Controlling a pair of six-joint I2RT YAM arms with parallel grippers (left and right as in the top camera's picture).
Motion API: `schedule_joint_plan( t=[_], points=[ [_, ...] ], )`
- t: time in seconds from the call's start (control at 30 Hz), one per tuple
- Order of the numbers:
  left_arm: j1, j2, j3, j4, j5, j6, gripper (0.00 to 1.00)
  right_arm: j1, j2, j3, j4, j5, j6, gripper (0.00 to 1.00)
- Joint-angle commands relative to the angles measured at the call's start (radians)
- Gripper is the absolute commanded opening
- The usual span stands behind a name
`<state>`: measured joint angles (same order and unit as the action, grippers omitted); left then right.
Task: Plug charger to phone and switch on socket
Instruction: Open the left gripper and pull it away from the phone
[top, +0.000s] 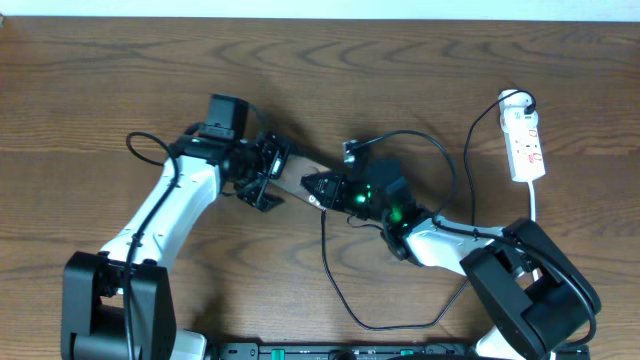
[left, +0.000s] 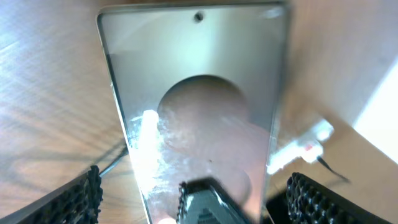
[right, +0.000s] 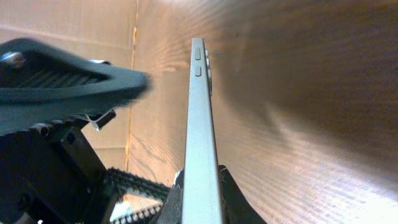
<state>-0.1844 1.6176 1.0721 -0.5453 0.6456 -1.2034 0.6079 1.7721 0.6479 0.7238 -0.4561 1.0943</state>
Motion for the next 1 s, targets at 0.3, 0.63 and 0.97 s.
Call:
schedule_joint_plan(
  t=[0.3,0.63,0.97],
  points=[
    [0.188,-0.026,0.011,0.232,0.403,0.246,0.91,-0.138,-0.003,0.013,0.115,-0.081,0.229,0.01],
    [0.287,-0.026,0.005,0.291,0.447,0.268,0.92,-0.179,-0.003,0.013,0.281,-0.016,0.482,0.01],
    [0.290,-0.023,-0.025,0.496,0.441,0.219,0.92,-0.127,-0.003,0.013,0.406,0.123,0.756,0.01]
  ],
)
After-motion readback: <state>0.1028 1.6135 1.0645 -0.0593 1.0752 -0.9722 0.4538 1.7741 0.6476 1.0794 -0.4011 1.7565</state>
